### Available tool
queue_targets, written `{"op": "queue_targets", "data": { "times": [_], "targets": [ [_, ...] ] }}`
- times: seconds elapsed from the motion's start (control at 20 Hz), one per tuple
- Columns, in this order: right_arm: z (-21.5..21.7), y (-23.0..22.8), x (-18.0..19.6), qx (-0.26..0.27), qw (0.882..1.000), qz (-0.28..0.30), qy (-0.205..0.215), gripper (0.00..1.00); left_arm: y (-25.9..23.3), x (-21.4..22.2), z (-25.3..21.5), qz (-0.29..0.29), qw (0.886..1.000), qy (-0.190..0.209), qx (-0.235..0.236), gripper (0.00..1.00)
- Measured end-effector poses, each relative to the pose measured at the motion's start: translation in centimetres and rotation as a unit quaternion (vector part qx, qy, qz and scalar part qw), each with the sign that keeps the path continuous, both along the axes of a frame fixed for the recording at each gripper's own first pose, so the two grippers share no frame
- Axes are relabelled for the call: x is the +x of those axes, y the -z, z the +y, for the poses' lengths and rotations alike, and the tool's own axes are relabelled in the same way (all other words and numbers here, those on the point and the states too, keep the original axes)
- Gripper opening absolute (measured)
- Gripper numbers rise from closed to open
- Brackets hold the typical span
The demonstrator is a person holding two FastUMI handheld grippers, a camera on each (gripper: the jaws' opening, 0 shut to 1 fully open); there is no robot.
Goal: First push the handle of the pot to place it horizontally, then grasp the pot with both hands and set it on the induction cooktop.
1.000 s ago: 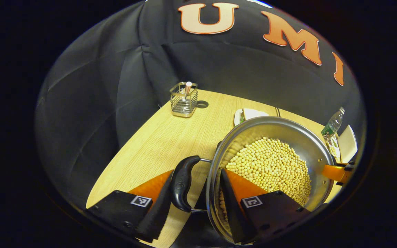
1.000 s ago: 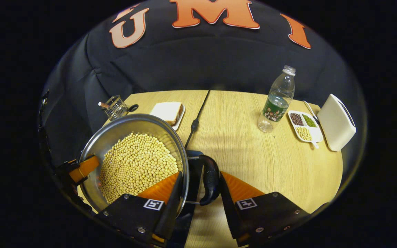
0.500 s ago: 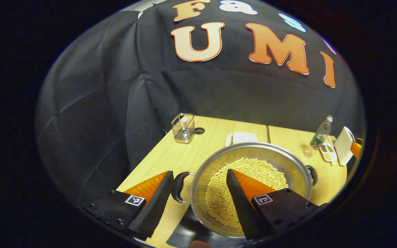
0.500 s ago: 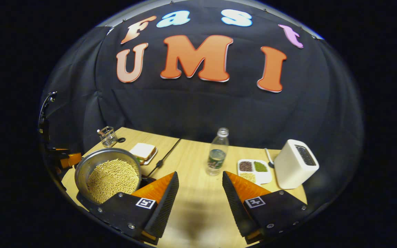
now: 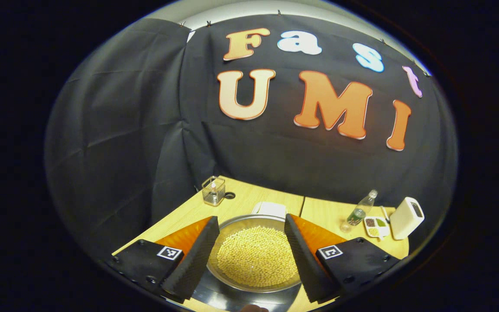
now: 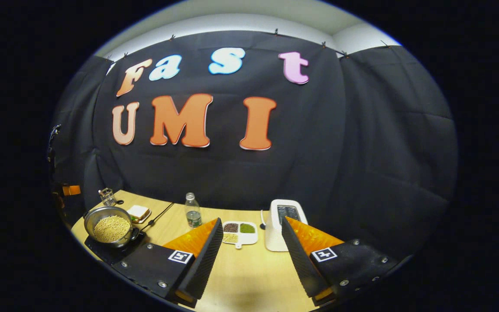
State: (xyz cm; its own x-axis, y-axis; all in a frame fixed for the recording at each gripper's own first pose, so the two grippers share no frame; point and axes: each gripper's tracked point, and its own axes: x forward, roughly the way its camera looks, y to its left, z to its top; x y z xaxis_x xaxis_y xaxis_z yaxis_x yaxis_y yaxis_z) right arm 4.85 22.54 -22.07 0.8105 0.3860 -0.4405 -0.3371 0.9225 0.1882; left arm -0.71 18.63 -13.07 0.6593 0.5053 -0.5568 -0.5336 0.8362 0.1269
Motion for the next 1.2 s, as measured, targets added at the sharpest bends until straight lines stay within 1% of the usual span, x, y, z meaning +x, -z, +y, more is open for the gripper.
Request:
{"op": "queue_targets", "data": {
  "times": [0.2,0.35,0.4,0.45,0.5,0.55,0.6,0.65,0.7,0.75,0.8,0.85,0.9,0.95,1.05,1.1,1.2],
  "targets": [
    [-7.0,-5.9,1.4,0.009,0.997,-0.068,0.032,0.85,-9.5,2.3,-3.0,-0.080,0.996,0.021,0.036,0.98],
    [-10.7,-10.6,1.8,0.024,0.993,-0.112,0.038,0.87,-16.6,3.5,-6.7,-0.147,0.987,0.046,0.049,0.98],
    [-11.7,-12.3,1.6,0.034,0.992,-0.118,0.039,0.90,-19.2,4.0,-8.0,-0.172,0.982,0.058,0.055,0.97],
    [-11.9,-13.5,1.1,0.042,0.991,-0.124,0.038,0.92,-21.2,4.1,-9.3,-0.190,0.977,0.072,0.058,0.97],
    [-12.4,-14.8,0.9,0.050,0.989,-0.132,0.037,0.96,-22.8,4.2,-10.9,-0.202,0.974,0.086,0.054,0.97],
    [-12.8,-16.5,1.0,0.059,0.987,-0.145,0.036,0.96,-24.2,4.1,-12.5,-0.212,0.971,0.097,0.051,0.97],
    [-13.0,-18.1,1.3,0.069,0.984,-0.159,0.035,0.92,-25.7,3.7,-13.4,-0.221,0.968,0.103,0.053,0.98],
    [-12.9,-19.5,1.5,0.078,0.981,-0.173,0.033,0.92,-27.5,3.3,-13.8,-0.230,0.965,0.108,0.061,0.98],
    [-12.7,-20.8,1.4,0.085,0.979,-0.185,0.029,0.97,-28.9,3.1,-14.2,-0.237,0.962,0.115,0.069,0.98],
    [-12.6,-21.8,1.6,0.089,0.976,-0.194,0.029,0.93,-30.1,2.7,-14.6,-0.244,0.959,0.120,0.076,0.98],
    [-12.7,-22.7,1.8,0.091,0.974,-0.203,0.031,0.93,-31.5,2.6,-14.8,-0.252,0.957,0.125,0.075,0.97],
    [-12.7,-23.5,1.9,0.093,0.972,-0.212,0.032,0.93,-32.6,2.6,-15.4,-0.262,0.954,0.131,0.063,0.97],
    [-12.8,-24.3,1.9,0.092,0.971,-0.218,0.035,0.93,-33.9,2.7,-15.6,-0.276,0.950,0.138,0.052,0.98],
    [-12.9,-24.9,1.8,0.091,0.971,-0.219,0.037,0.97,-35.1,2.5,-15.2,-0.291,0.945,0.141,0.046,0.98],
    [-12.5,-26.2,1.5,0.086,0.969,-0.227,0.038,0.97,-37.3,2.7,-13.6,-0.317,0.936,0.143,0.048,0.97],
    [-12.2,-26.8,1.7,0.082,0.969,-0.231,0.040,0.94,-38.0,2.8,-12.8,-0.325,0.933,0.146,0.050,0.97],
    [-11.9,-28.0,1.9,0.074,0.967,-0.238,0.055,0.94,-39.1,3.5,-11.6,-0.332,0.929,0.156,0.052,0.97]
  ]
}}
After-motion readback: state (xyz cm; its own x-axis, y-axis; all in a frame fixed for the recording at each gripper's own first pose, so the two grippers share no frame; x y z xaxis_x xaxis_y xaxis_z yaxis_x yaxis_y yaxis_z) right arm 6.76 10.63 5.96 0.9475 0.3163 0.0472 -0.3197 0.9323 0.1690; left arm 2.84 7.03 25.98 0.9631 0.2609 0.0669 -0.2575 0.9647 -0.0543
